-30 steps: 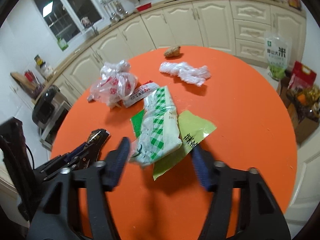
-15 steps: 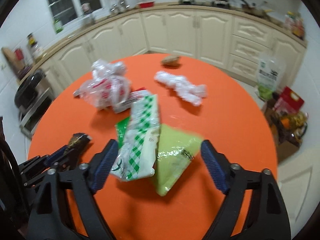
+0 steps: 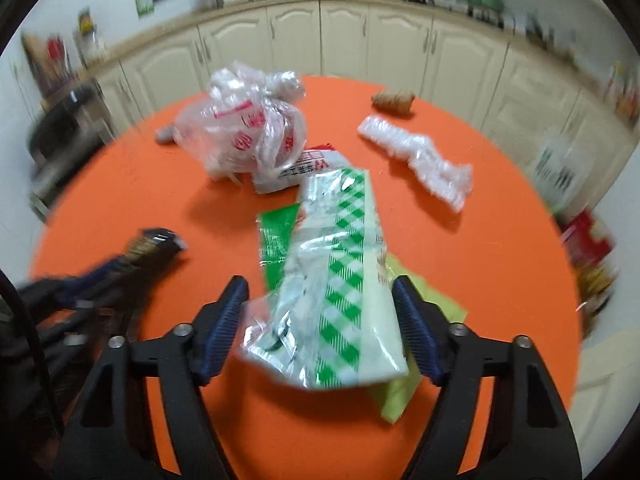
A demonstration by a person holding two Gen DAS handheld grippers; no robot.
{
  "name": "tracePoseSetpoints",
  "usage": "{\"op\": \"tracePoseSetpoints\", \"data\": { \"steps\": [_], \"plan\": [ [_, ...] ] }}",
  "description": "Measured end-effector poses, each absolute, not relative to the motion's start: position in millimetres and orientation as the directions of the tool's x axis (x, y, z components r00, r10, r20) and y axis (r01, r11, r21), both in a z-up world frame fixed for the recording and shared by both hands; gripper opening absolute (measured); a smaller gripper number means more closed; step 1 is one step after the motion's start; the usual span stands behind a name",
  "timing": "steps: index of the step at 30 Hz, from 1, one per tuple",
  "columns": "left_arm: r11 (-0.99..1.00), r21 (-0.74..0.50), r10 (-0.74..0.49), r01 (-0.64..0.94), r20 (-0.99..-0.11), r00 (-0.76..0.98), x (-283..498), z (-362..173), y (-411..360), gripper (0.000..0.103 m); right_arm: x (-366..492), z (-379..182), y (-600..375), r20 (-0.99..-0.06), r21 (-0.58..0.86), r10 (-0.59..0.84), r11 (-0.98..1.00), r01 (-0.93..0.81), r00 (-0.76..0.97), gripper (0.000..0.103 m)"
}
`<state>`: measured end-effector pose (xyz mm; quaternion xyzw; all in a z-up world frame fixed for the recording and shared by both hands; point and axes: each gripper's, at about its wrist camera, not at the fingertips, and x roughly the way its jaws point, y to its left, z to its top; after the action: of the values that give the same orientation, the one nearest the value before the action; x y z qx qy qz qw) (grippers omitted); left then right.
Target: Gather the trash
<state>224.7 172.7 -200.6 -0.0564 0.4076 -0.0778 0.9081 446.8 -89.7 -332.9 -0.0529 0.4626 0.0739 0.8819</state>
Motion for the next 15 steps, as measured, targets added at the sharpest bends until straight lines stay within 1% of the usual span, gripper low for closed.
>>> {"op": "tracePoseSetpoints", "data": {
  "steps": [2,7,15],
  "plan": [
    [0.981,-0.168,-0.189,0.096,-0.729,0.658,224.0,-199.9,173.9,0.009,443.1,-330.1,-94.2,-0.815,0.03,0.13,0.983,-0.182,0.565,0.061],
    [0.978,-0.188,-0.202,0.092,-0.723,0.661,220.5,-195.9,176.8,0.008,424.1,-316.8,-115.8,-0.767,0.153,0.219,0.975,-0.16,0.603,0.061],
    [0.969,-0.211,-0.24,0.129,-0.686,0.686,200.5,-174.6,161.6,0.008,393.4,-282.9,-150.1,-0.675,0.261,0.279,0.956,-0.133,0.683,0.061]
  ]
}}
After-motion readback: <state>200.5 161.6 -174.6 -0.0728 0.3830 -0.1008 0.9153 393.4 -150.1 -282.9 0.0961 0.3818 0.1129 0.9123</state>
